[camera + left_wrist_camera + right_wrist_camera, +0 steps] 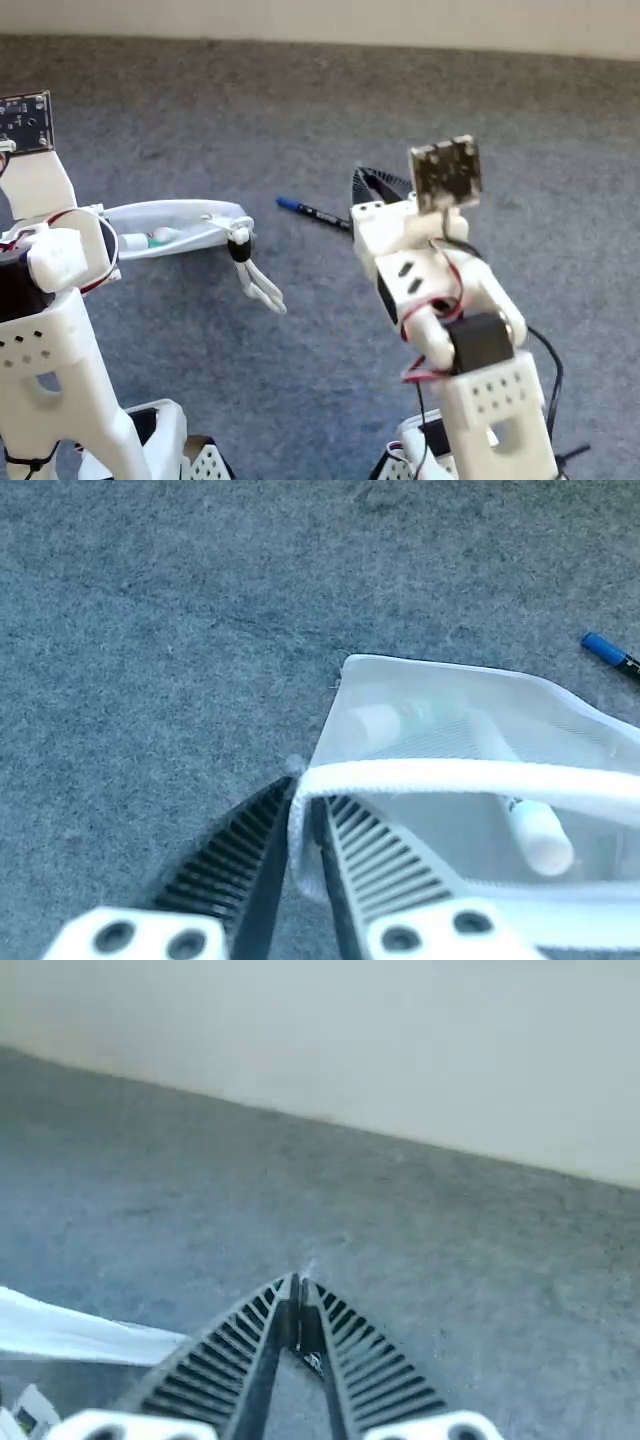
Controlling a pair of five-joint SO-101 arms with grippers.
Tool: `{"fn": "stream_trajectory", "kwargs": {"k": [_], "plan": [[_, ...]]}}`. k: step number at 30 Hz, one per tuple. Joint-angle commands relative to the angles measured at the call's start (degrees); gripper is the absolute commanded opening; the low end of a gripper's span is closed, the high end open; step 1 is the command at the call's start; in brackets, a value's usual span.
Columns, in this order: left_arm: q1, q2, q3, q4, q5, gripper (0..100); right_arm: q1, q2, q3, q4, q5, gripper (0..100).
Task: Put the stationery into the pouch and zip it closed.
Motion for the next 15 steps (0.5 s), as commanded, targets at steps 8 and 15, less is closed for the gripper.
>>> {"fn": "stream_trajectory", "kwargs": {"k": [8,15], "plan": [[0.5,0.9,0.6,0.4,-0.5,0,1.3,23.0,-0.9,0.0,1.2,14.6],[0.5,0.9,0.7,0.4,-0.5,0,2.2,33.6,-6.5,0.0,1.2,21.8]]}}
